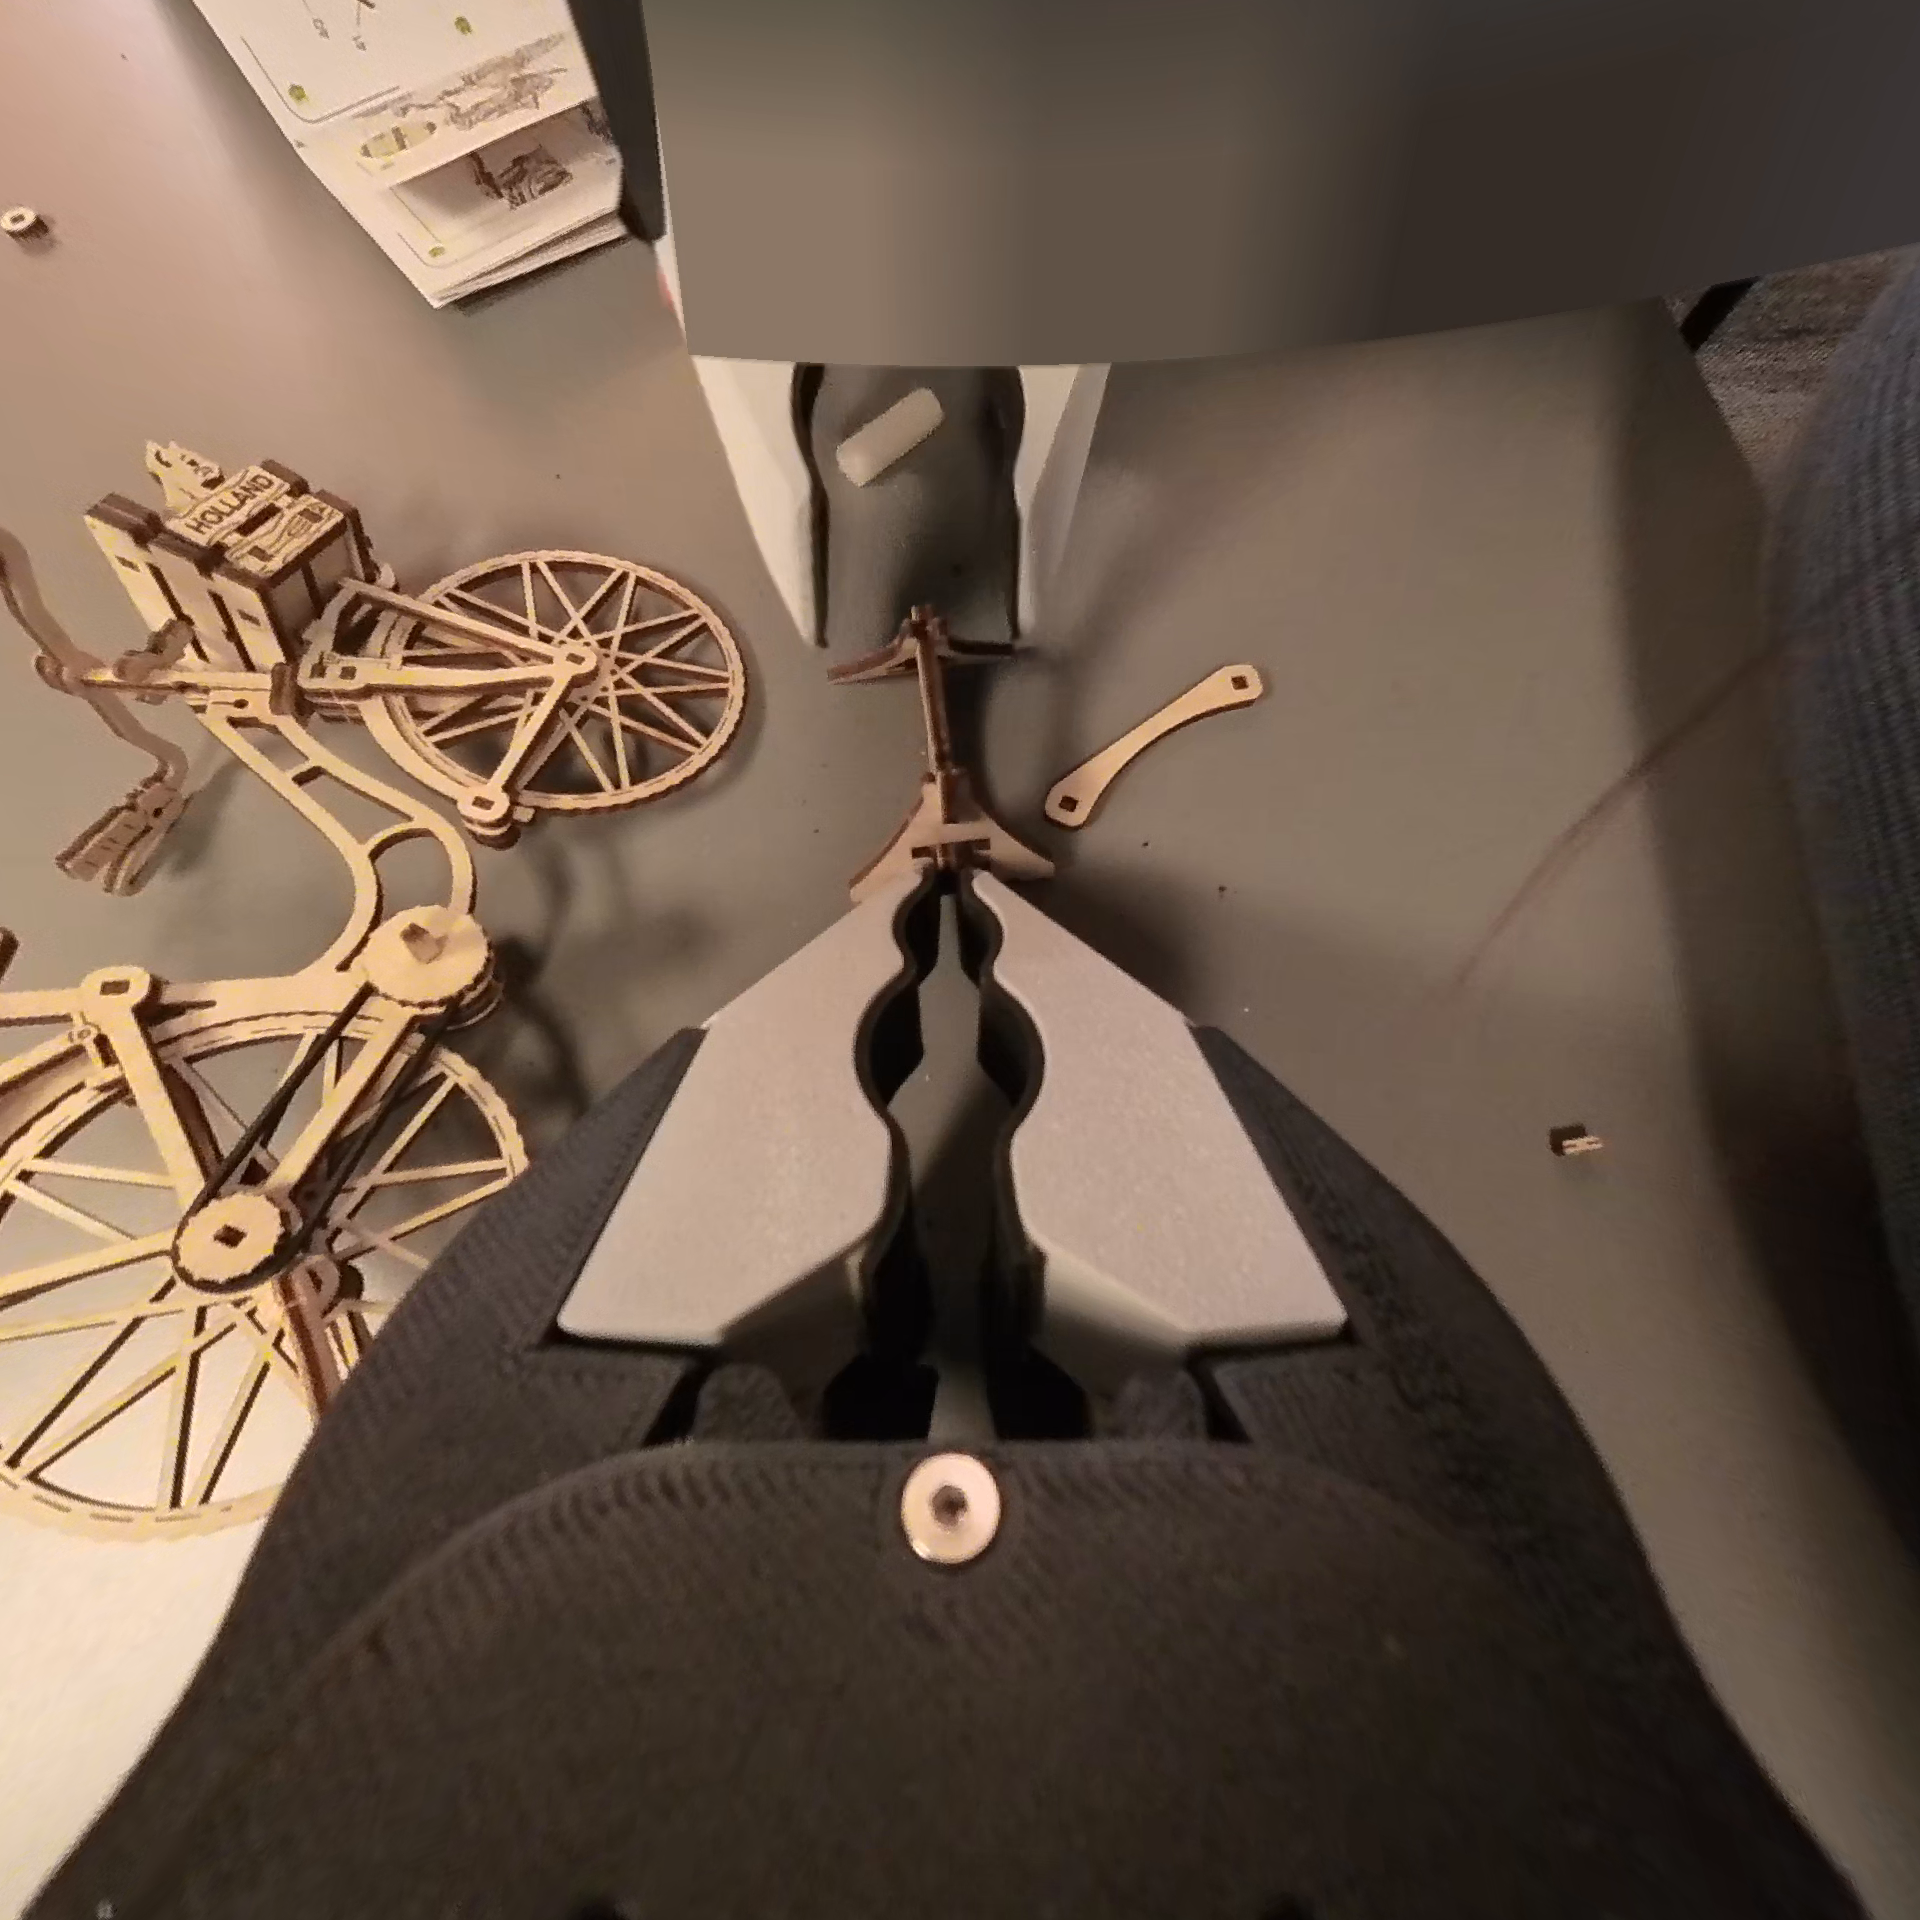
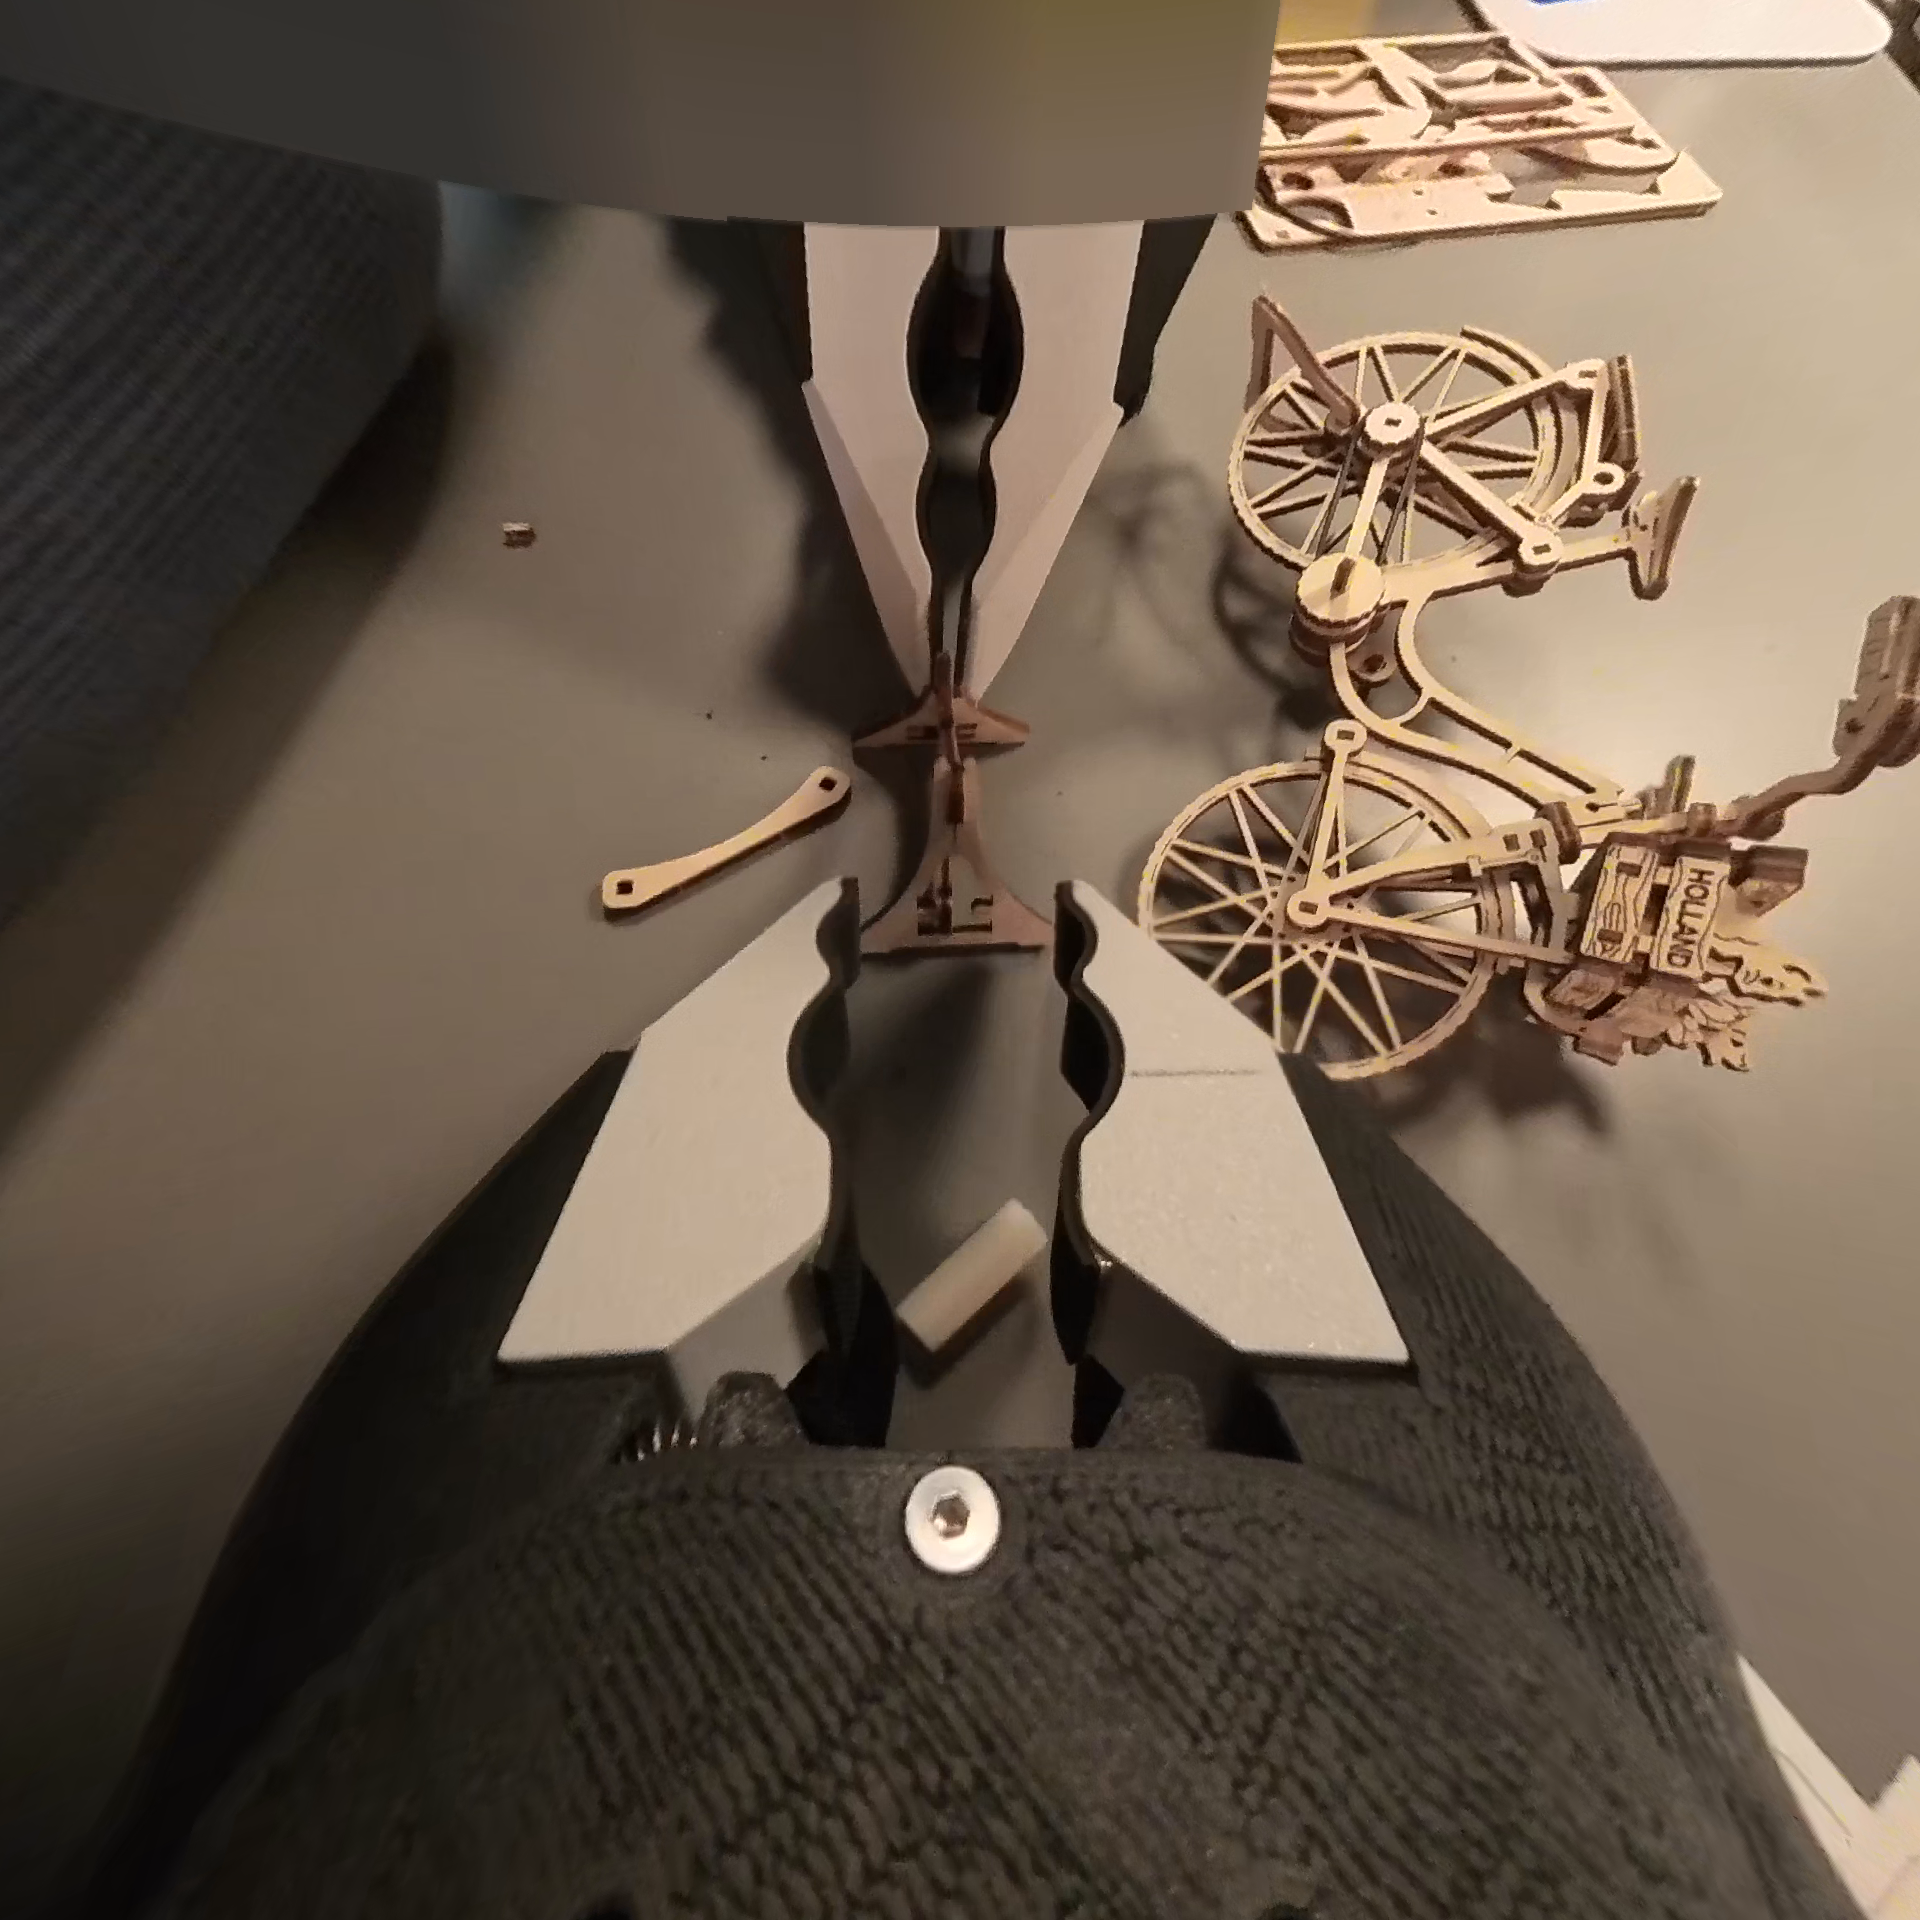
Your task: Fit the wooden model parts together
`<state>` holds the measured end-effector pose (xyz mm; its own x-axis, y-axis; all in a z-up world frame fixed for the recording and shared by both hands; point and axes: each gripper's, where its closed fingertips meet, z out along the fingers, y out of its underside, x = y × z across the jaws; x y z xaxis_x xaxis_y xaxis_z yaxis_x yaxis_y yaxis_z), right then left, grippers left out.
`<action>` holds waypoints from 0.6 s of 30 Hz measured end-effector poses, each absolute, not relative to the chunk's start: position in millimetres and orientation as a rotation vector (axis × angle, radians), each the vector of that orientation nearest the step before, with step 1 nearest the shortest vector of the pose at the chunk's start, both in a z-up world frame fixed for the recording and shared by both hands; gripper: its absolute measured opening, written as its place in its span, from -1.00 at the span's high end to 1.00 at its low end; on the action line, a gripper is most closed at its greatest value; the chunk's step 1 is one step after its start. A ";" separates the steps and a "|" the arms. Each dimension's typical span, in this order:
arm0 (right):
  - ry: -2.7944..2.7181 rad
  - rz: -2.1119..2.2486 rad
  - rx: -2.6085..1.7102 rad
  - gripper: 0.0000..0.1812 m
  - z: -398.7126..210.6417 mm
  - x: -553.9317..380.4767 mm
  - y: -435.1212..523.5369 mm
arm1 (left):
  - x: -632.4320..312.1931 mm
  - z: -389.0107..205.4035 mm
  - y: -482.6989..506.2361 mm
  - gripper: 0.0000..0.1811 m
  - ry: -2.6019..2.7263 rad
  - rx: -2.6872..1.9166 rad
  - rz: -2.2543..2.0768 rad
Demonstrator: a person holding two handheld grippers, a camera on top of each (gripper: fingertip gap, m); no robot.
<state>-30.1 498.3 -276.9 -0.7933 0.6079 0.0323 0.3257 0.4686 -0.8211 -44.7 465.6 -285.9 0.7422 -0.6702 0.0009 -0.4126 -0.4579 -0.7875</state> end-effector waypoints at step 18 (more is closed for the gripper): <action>-2.441 1.202 -0.788 0.85 -282.5 -21.7 494.3 | -44.6 -286.2 465.9 0.97 0.808 -2.119 -0.408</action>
